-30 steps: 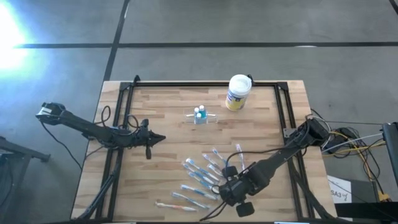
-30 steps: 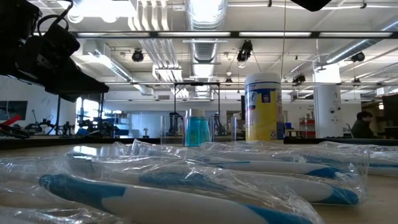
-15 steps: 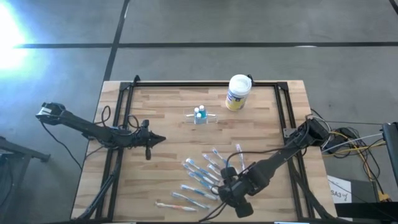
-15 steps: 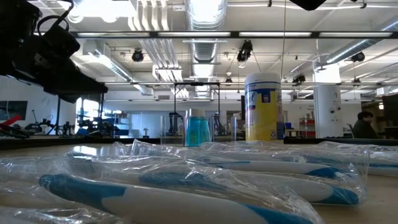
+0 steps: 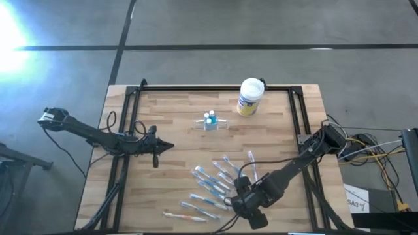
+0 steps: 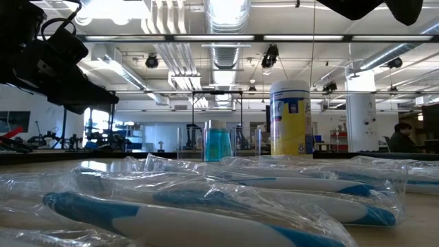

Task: Pick & Place toothbrushing station
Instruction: Put the blue mouthwash into the middle section of the transparent organizer

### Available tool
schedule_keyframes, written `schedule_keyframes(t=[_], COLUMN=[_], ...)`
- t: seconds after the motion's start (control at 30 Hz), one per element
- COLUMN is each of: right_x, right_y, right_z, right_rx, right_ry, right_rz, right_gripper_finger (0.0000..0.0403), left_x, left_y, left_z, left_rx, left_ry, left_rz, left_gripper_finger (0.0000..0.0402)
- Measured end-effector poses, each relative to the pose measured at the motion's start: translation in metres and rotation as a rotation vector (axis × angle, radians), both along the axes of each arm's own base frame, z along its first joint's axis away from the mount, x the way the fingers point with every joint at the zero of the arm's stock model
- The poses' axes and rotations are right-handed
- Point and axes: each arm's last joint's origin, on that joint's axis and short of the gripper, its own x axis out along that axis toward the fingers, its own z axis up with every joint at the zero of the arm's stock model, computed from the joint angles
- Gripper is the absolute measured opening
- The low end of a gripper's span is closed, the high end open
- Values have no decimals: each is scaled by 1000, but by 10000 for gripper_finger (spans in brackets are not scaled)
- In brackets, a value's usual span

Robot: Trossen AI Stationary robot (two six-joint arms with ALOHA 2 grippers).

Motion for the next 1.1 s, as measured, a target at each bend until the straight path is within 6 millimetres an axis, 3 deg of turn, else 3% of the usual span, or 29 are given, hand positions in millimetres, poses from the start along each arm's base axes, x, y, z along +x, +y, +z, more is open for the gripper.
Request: schedule_keyframes(t=[0.1, 0.2, 0.53, 0.9, 1.1], right_x=[0, -1, 2, 2, 0], right_y=[1, 5, 10, 13, 15], right_z=[1, 5, 15, 16, 15], right_rx=[4, -1, 36, 55, 79], right_ry=[-4, -28, -69, -86, -69], right_rz=[2, 45, 108, 138, 60], right_gripper_finger=[235, 200, 19, 24, 64], left_x=[0, 0, 0, 0, 0], left_y=[0, 0, 0, 0, 0], left_z=[0, 0, 0, -1, -1], left_rx=[0, -1, -2, 1, 3], left_ry=[0, 2, 2, 8, 15], left_rz=[0, 0, 0, 0, 0], left_gripper_finger=[5, 5, 5, 5, 5])
